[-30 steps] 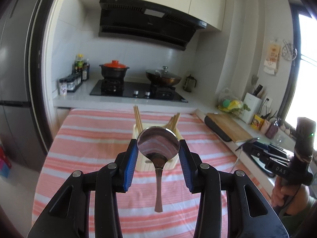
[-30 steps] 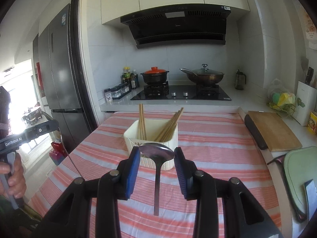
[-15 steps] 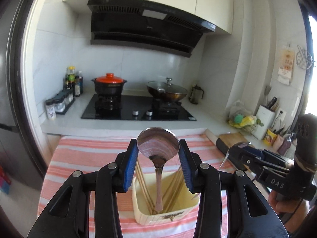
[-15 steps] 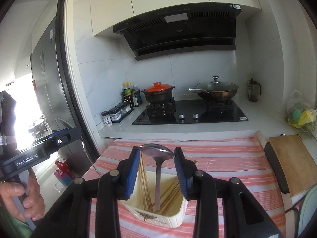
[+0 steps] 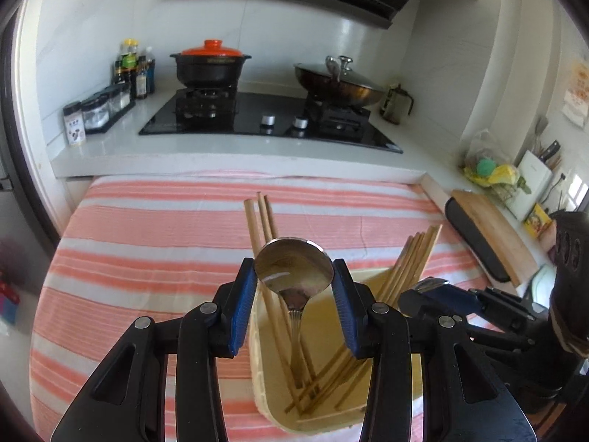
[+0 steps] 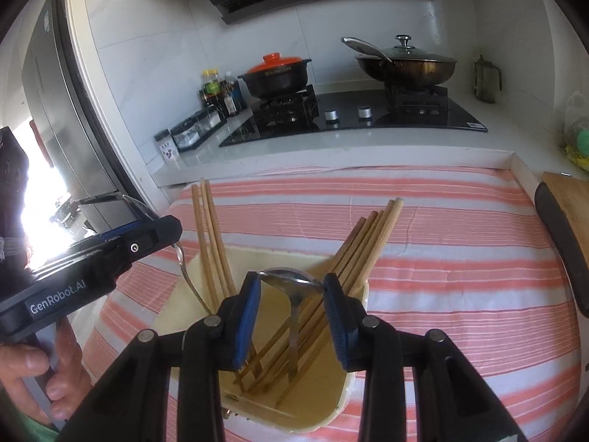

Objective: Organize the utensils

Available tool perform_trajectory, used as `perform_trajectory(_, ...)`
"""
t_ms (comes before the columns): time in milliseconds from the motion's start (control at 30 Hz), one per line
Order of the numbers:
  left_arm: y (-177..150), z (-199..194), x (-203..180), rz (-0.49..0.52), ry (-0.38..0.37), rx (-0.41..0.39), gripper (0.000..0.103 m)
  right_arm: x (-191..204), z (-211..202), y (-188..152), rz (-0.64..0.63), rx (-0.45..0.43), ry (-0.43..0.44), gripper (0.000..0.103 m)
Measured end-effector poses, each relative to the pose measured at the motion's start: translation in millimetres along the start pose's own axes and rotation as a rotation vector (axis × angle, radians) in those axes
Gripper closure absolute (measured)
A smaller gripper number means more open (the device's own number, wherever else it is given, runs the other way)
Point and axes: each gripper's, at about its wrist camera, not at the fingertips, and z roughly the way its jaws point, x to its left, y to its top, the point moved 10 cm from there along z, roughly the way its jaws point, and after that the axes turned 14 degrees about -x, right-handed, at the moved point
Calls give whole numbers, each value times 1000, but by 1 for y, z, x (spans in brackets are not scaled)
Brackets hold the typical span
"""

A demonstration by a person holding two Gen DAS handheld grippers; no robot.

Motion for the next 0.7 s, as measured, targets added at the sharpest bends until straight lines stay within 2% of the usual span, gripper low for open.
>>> perform_trajectory(67,-3,5,3,11,12,11,59,-3,6,-3,-1,14,-16,66)
perform_trajectory(133,4,2,5,21,30,-4,54,-7,7,0,-5,17,-40,53)
perform_trajectory(200,15,-11,8,13,36,-36,40,-10,1,11,1,-1,-47,51)
perform_trajectory(333,46,-62,8,50,57,-133,22,-9,-38,42,-28,-61,-53,51)
perform_trajectory(400,55,-97,4,80,81,-193,1,-3,-71,57,-63,-114,-64,48)
perform_trajectory(433,55,-117,2,91,96,-222,0,1,-88,62,-79,-140,-71,43)
perform_trajectory(500,47,-151,-5,117,129,-254,0,11,-125,67,-101,-198,-85,38)
perform_trajectory(567,27,-178,-12,140,165,-253,0,24,-160,60,-123,-237,-91,35)
perform_trajectory(633,2,-200,-16,142,191,-239,0,40,-189,45,-147,-266,-85,22)
perform_trajectory(700,-27,-219,-18,147,228,-208,0,53,-213,22,-161,-281,-86,18)
